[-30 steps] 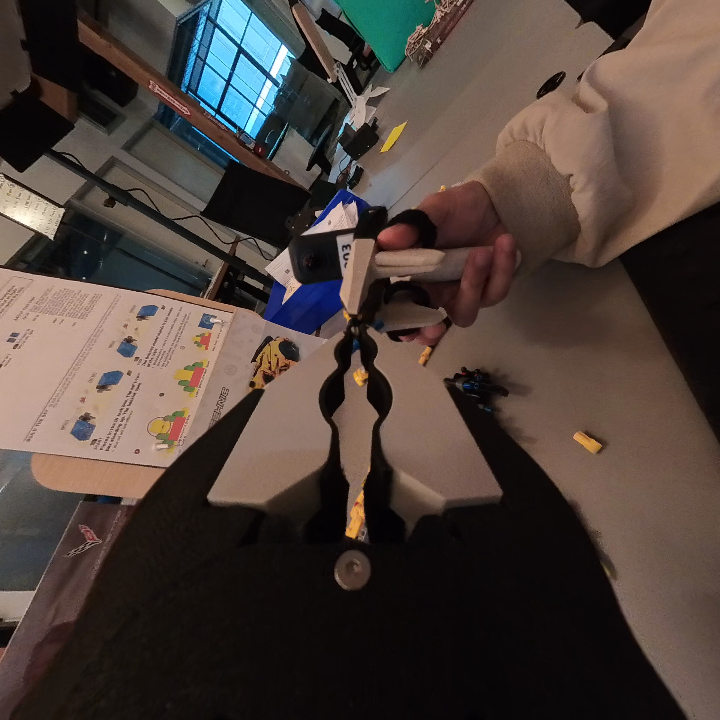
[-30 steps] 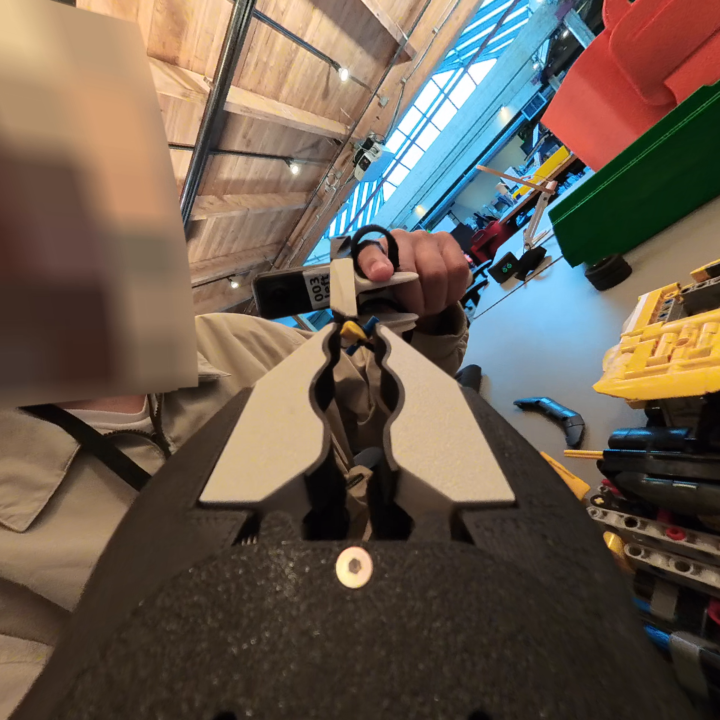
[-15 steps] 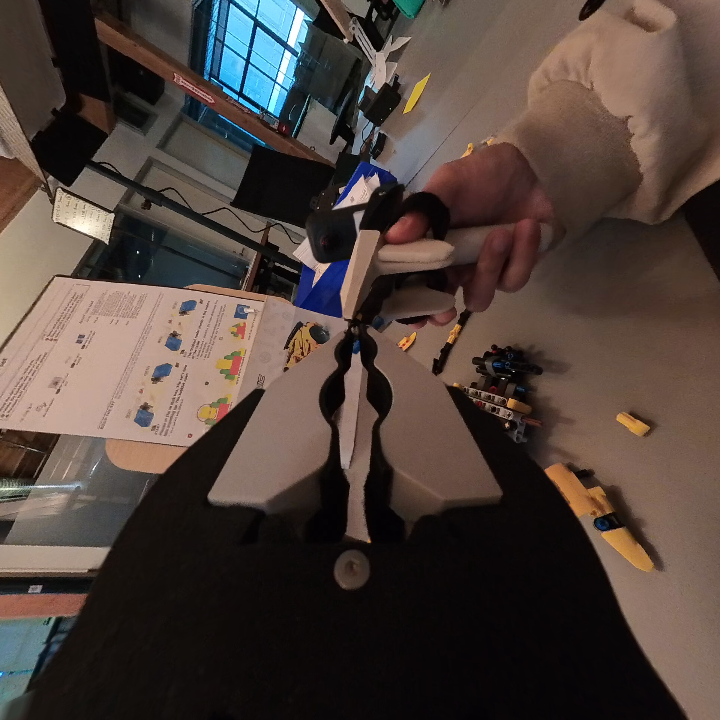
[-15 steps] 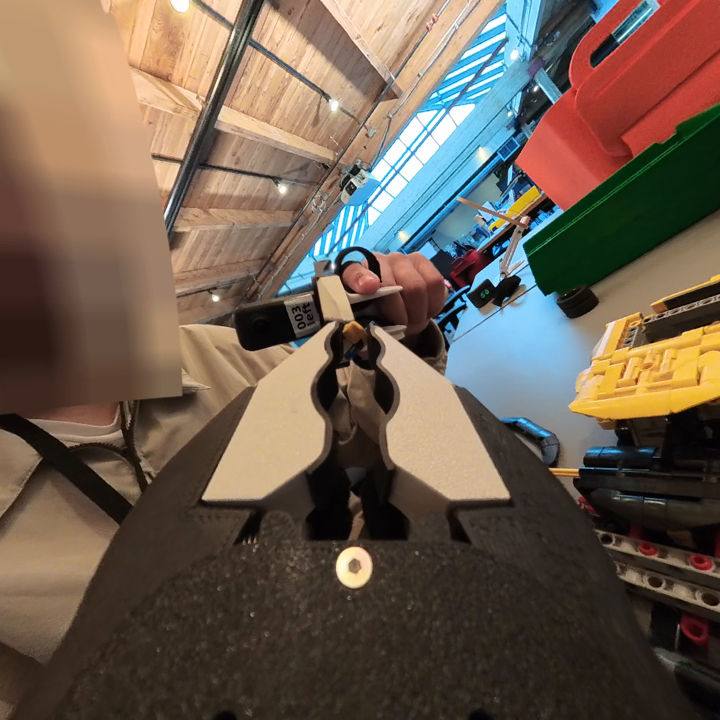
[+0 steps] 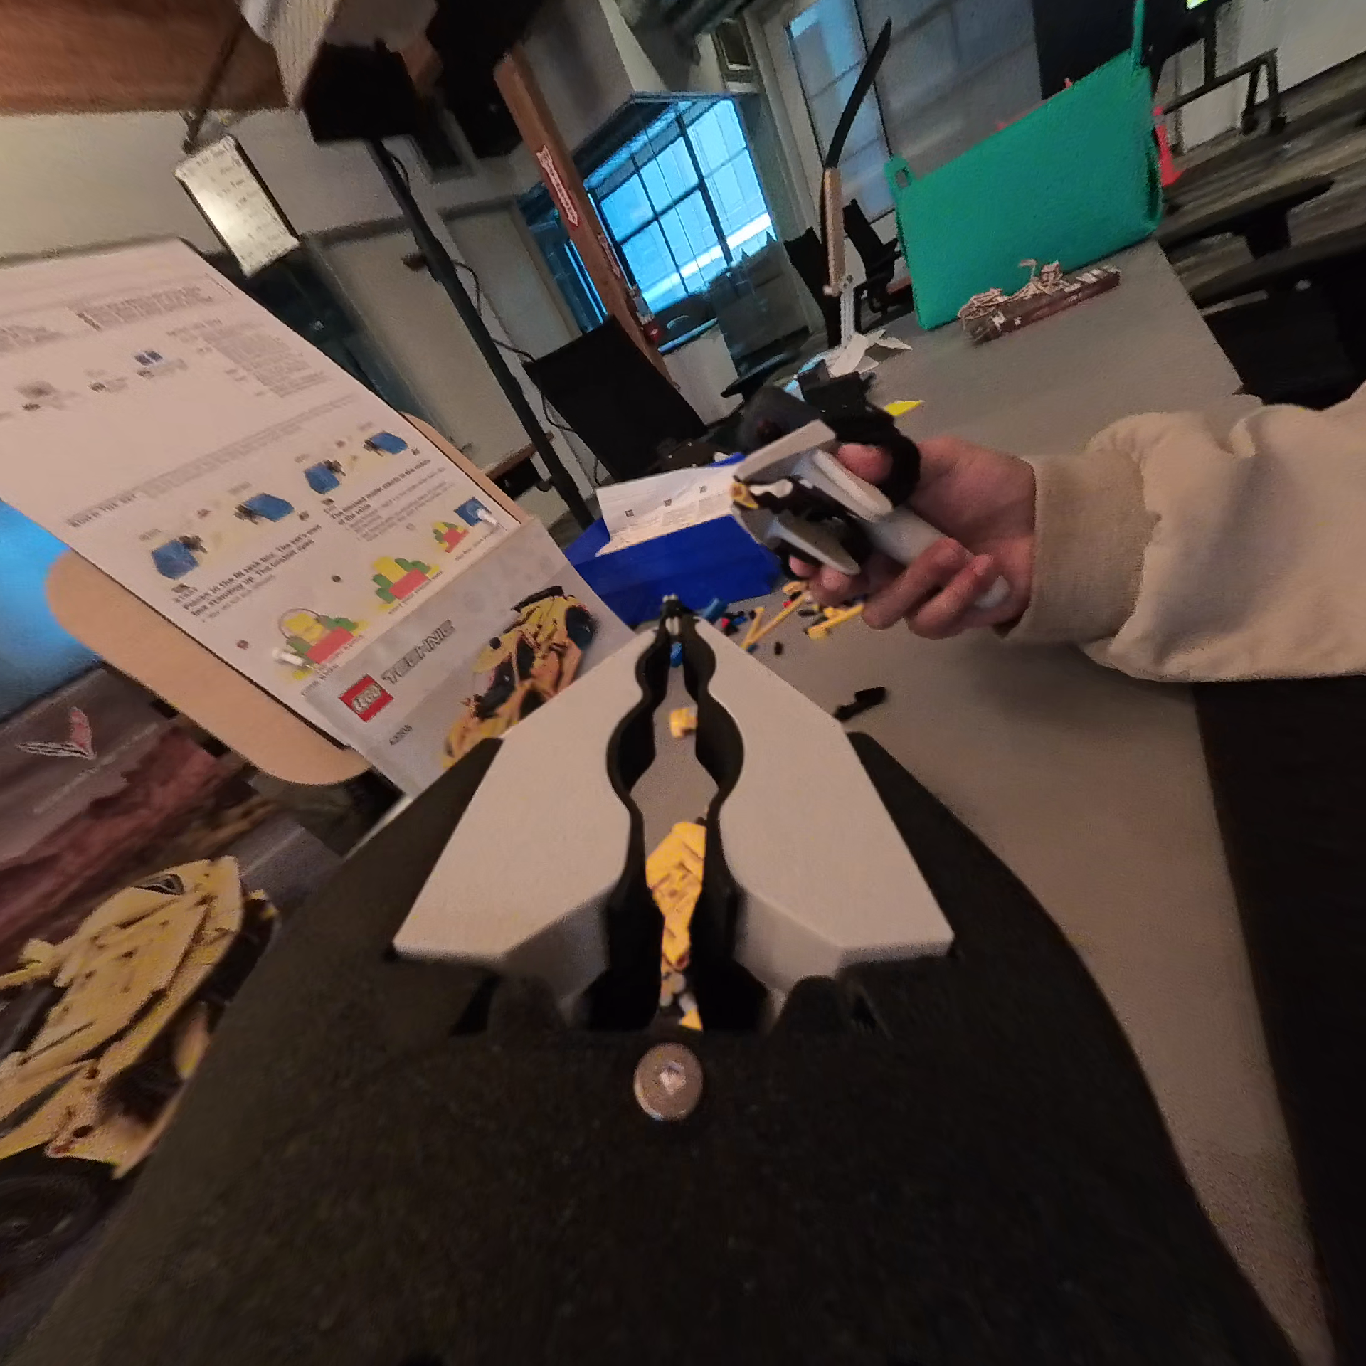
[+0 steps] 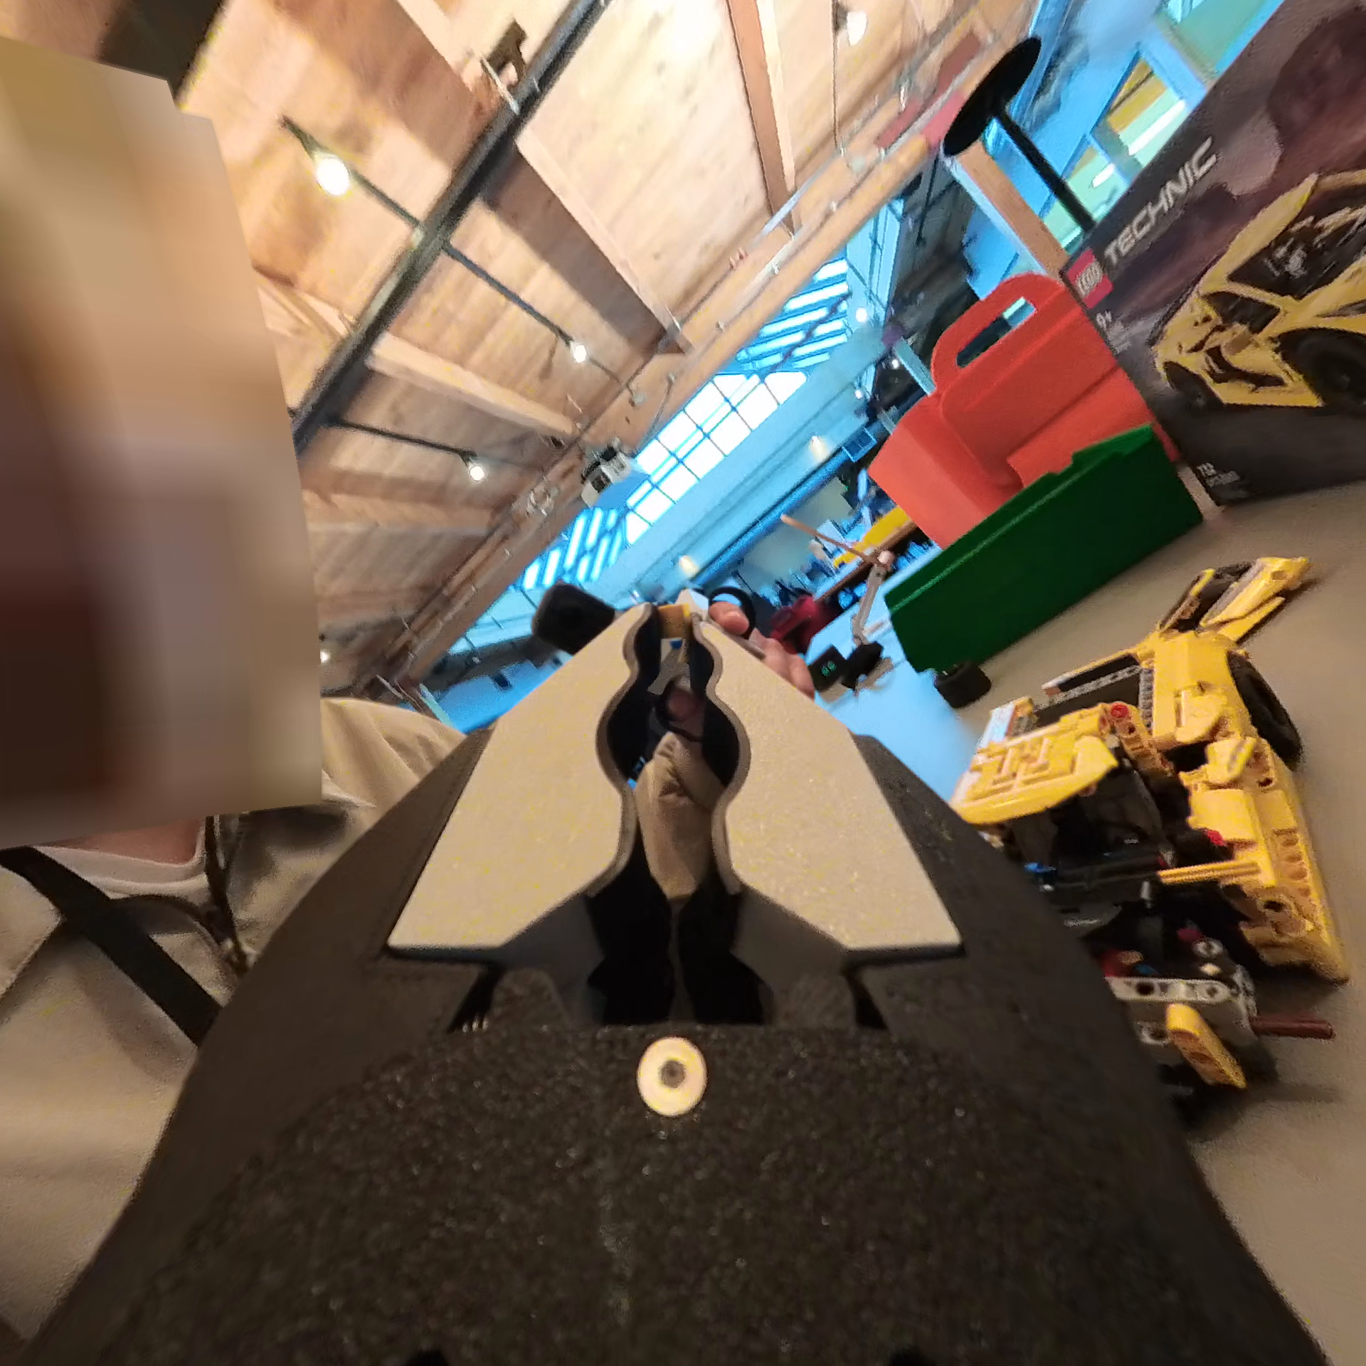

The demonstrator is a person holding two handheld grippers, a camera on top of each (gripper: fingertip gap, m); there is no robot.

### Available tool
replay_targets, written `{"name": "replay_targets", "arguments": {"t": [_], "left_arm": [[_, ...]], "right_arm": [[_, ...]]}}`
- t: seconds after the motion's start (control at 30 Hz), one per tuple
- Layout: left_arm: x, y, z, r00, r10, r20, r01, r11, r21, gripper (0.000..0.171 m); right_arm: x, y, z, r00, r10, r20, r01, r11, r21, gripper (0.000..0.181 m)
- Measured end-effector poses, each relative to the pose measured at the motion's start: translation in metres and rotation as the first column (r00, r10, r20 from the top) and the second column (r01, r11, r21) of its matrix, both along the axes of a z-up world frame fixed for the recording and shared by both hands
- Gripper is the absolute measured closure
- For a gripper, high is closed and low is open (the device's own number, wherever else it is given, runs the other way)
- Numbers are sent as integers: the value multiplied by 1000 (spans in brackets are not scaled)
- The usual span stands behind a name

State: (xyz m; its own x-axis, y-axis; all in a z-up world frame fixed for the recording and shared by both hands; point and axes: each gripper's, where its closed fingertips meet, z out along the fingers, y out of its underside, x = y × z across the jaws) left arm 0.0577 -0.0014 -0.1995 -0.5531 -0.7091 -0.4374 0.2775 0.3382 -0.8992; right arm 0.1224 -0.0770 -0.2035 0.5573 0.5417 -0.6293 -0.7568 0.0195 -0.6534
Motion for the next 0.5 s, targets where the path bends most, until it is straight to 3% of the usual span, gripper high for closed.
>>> {"name": "replay_targets", "arguments": {"t": [0.2,0.27,0.33,0.4,0.47,0.5], "left_arm": [[8,-26,-32,978,-100,-184,48,962,-268,169],[5,-27,-29,976,-132,-172,73,948,-310,169],[5,-22,-25,975,-155,-163,85,926,-368,169],[9,-19,-31,971,-149,-188,68,923,-379,169],[11,-18,-38,971,-133,-199,54,931,-362,169],[11,-19,-40,971,-127,-201,51,936,-347,169]], "right_arm": [[-6,-1,1,1000,-5,30,4,1000,3,176],[-14,-2,0,995,14,97,-12,1000,-19,176],[-24,-11,11,991,44,124,-51,997,54,176],[-29,-18,15,977,-2,211,-20,995,100,176],[-31,-19,12,905,-136,403,104,989,101,175],[-31,-19,1,823,-175,540,172,983,56,175]]}}
